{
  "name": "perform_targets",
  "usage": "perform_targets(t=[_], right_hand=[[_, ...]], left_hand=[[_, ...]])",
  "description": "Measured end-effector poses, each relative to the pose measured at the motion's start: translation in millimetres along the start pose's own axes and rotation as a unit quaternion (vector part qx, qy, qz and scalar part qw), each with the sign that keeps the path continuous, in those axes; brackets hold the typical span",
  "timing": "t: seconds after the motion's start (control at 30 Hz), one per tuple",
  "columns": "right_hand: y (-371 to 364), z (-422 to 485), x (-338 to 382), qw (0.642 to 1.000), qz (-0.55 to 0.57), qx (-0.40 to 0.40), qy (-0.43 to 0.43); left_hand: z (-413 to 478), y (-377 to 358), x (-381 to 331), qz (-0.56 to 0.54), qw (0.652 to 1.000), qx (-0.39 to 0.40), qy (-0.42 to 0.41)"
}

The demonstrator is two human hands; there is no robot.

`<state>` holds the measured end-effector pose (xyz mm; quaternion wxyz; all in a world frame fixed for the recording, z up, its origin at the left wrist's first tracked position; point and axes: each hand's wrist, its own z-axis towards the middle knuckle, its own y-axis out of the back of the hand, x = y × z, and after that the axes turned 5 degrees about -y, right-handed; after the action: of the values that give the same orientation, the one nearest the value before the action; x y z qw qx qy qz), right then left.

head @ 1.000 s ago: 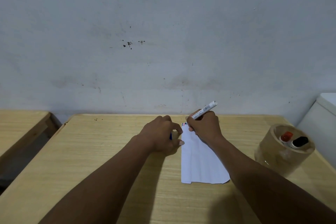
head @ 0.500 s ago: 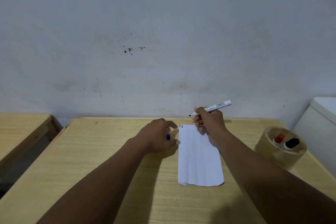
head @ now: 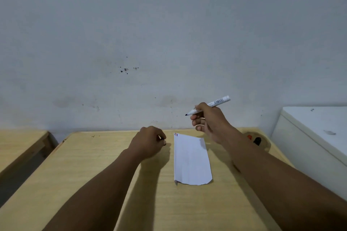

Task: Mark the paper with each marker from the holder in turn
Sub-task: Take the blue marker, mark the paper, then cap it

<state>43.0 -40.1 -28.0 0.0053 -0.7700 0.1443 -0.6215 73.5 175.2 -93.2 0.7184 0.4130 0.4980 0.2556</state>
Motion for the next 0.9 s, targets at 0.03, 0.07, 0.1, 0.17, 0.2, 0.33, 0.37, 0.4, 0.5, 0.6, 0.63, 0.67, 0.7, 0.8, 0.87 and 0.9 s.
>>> perform_targets(t=[0.03, 0.07, 0.1, 0.17, 0.2, 0.33, 0.37, 0.4, 0.5, 0.6, 0.63, 0.67, 0.7, 0.8, 0.87, 0.9], right_hand=[[3, -4, 2, 1.0, 0.001, 0.001, 0.003], [6, -8, 5, 1.0, 0.0, 0.001, 0.007], [8, -13, 8, 1.0, -0.002, -0.001, 0.013], [13, -20, 15, 1.0, -0.004, -0.006, 0.03], [16, -23, 19, 0.999, -0.004, -0.009, 0.039], [34, -33, 37, 0.997, 0.005, -0.023, 0.07], [40, -36, 41, 0.997, 0.01, -0.026, 0.073], [46, -38, 45, 0.997, 0.015, -0.03, 0.076], [65, -45, 51, 0.995, 0.028, -0.044, 0.083], [81, -49, 52, 0.995, 0.045, -0.051, 0.078], [86, -50, 51, 0.995, 0.052, -0.052, 0.074], [89, -51, 50, 0.994, 0.059, -0.051, 0.071], [93, -51, 49, 0.994, 0.067, -0.048, 0.068], [102, -53, 47, 0.993, 0.088, -0.041, 0.064], [107, -53, 46, 0.993, 0.093, -0.04, 0.062], [110, -53, 45, 0.993, 0.096, -0.039, 0.062]], left_hand=[[0, 5, -8, -0.031, 0.999, -0.02, -0.005], [1, 11, -19, -0.064, 0.997, -0.038, -0.006], [2, 17, -29, -0.107, 0.993, -0.053, -0.003], [7, 29, -50, -0.221, 0.973, -0.065, 0.008], [8, 34, -60, -0.275, 0.96, -0.06, 0.012], [14, 42, -95, -0.396, 0.918, -0.024, 0.004], [15, 42, -103, -0.414, 0.91, -0.016, 0.003], [17, 40, -110, -0.43, 0.903, -0.008, 0.002], [23, 29, -126, -0.471, 0.882, 0.011, 0.004], [26, 19, -141, -0.51, 0.86, 0.029, 0.005], [27, 15, -146, -0.519, 0.854, 0.035, 0.005], [27, 12, -151, -0.526, 0.85, 0.041, 0.005], [27, 8, -155, -0.531, 0.846, 0.045, 0.005], [27, 1, -165, -0.54, 0.84, 0.052, 0.005], [28, -1, -169, -0.55, 0.833, 0.056, 0.003], [28, -1, -171, -0.553, 0.831, 0.059, 0.001]])
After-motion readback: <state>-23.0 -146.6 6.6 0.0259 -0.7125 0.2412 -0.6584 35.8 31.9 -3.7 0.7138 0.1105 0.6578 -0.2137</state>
